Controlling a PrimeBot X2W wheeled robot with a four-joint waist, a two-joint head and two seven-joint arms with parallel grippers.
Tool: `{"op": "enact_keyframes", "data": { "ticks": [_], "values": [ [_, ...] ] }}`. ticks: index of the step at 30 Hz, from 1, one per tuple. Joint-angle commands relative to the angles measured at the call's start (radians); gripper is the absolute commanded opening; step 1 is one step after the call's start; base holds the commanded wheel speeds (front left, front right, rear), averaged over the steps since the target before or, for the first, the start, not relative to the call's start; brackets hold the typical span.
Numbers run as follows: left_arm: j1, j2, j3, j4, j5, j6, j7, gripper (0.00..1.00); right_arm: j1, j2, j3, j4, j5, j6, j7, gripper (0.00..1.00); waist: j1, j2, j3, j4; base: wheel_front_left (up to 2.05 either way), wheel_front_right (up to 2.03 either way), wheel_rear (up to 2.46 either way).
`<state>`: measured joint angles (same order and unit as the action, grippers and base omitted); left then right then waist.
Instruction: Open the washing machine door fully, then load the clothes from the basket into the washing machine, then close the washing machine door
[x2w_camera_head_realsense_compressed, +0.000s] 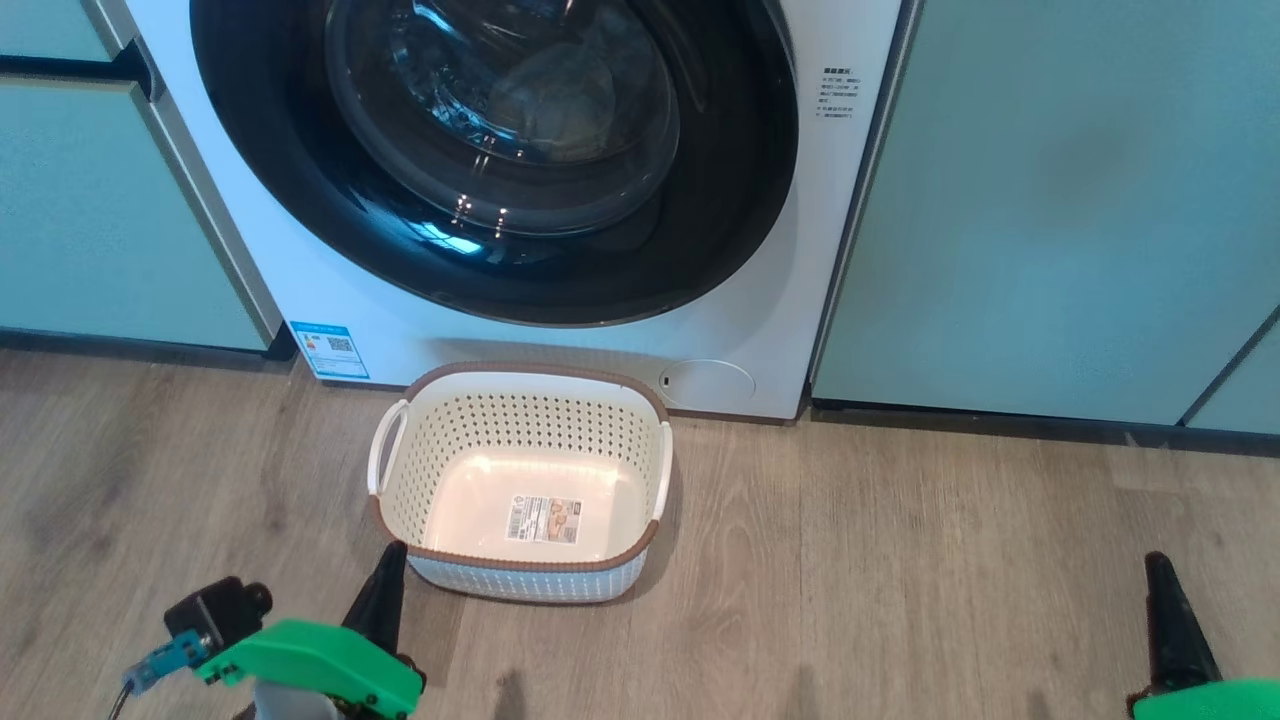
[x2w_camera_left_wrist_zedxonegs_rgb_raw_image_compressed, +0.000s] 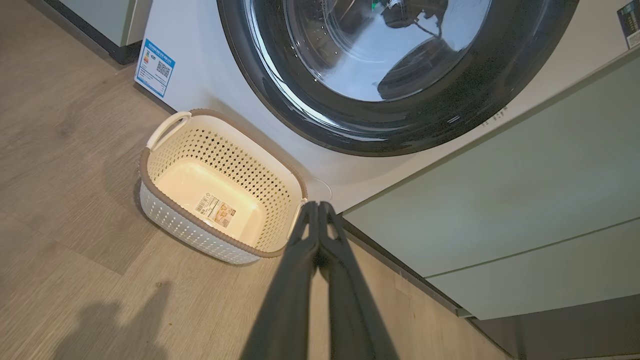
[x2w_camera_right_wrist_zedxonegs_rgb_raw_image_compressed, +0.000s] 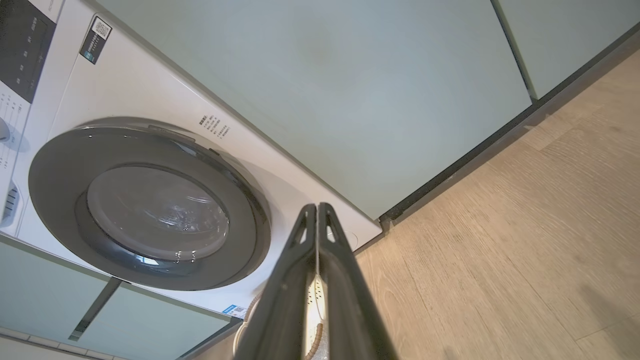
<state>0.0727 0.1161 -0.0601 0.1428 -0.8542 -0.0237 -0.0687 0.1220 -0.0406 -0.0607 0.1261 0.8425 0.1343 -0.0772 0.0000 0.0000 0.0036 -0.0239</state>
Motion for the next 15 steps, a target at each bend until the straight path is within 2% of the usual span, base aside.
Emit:
{"op": "enact_keyframes", "data": {
  "ticks": [1,15],
  "values": [
    [-0.053,0.006,0.033,-0.025,-0.028,-0.007,0.008,0.00,-0.061,-0.028,0.005,-0.024,0.031,-0.002,0.006,0.00,0.0000,0.0000,0.000,0.000,0.00,0.00,0.00],
    [-0.081,-0.005,0.057,0.003,-0.196,-0.029,0.041,0.00,-0.098,-0.031,0.003,0.007,0.204,-0.002,0.038,0.00,0.0000,0.0000,0.000,0.006,0.00,0.00,0.00]
  ]
}}
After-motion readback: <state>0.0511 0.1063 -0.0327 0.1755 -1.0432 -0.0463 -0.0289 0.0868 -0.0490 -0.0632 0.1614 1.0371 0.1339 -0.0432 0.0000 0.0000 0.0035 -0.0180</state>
